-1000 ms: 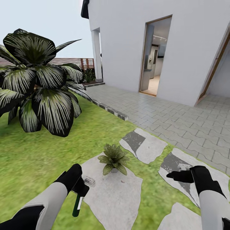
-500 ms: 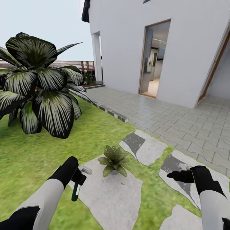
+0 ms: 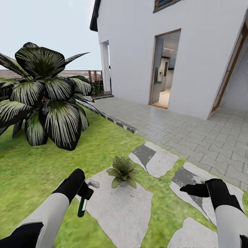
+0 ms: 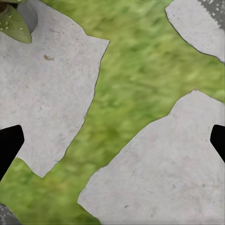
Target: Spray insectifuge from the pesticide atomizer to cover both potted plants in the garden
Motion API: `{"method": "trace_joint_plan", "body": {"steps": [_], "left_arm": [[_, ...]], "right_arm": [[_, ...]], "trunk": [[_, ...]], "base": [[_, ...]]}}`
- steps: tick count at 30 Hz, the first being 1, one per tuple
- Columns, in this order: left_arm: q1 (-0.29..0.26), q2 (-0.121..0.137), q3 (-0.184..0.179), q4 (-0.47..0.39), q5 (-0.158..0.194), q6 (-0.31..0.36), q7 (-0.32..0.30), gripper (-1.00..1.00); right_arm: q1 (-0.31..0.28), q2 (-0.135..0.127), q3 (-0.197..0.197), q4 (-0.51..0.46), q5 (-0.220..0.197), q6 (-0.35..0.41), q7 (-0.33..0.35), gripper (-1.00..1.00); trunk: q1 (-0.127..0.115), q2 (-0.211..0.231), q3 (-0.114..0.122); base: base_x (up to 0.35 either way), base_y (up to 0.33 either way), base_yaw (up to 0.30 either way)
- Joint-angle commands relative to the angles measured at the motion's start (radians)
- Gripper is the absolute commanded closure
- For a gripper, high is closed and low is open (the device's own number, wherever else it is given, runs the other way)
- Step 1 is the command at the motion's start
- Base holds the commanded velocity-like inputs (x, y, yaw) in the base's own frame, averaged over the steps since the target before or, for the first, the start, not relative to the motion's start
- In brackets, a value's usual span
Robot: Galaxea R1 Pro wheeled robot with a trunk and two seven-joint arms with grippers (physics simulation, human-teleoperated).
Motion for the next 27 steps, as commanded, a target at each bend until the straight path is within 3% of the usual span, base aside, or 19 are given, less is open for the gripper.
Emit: {"method": "trace_joint_plan", "body": {"steps": [1,13,15,18,20,22,24,27], "left_arm": [[-0.001,-0.002,0.008,-0.001,-0.011,0.003,-0.009,1.0],[-0.001,0.004,0.011,-0.012,-0.011,-0.016,-0.009,1.0],[-0.001,0.029,0.011,-0.083,-0.011,-0.066,-0.01,1.0],[-0.001,0.037,0.011,-0.121,-0.011,-0.079,-0.025,1.0],[-0.001,0.046,0.01,-0.129,-0.013,-0.104,-0.069,1.0],[-0.001,0.078,0.009,-0.137,-0.014,-0.182,-0.164,1.0],[-0.002,0.104,0.009,-0.142,-0.016,-0.285,-0.276,1.0],[-0.005,0.114,0.006,-0.143,-0.018,-0.388,-0.379,1.0]], "right_arm": [[-0.001,0.001,-0.004,-0.001,0.011,0.001,0.01,-1.0],[-0.001,0.001,-0.003,-0.001,0.011,0.0,0.007,-1.0],[-0.001,0.001,0.003,-0.002,0.012,0.001,0.006,-1.0],[-0.002,0.002,0.02,-0.075,0.014,0.001,0.006,-1.0],[-0.002,0.003,0.061,-0.199,0.012,0.001,0.009,-1.0],[-0.002,0.003,0.154,-0.326,0.011,0.001,0.01,-1.0],[-0.003,0.004,0.265,-0.372,0.009,0.001,0.01,-1.0],[-0.003,0.006,0.364,-0.306,0.007,0.001,0.01,-1.0]], "trunk": [[0.0,0.0,0.001],[0.0,0.0,0.012],[0.0,0.0,0.012],[0.0,0.0,0.012],[0.0,0.0,0.012],[0.0,0.0,0.012],[0.0,0.0,0.012],[0.0,0.0,0.012]], "base": [[-0.065,0.0,0.0],[-0.009,0.0,0.0],[0.0,0.0,0.0],[0.0,0.0,0.0],[0.0,0.0,0.0],[0.0,0.0,0.0],[0.0,0.0,0.0],[0.0,0.0,0.0]]}}
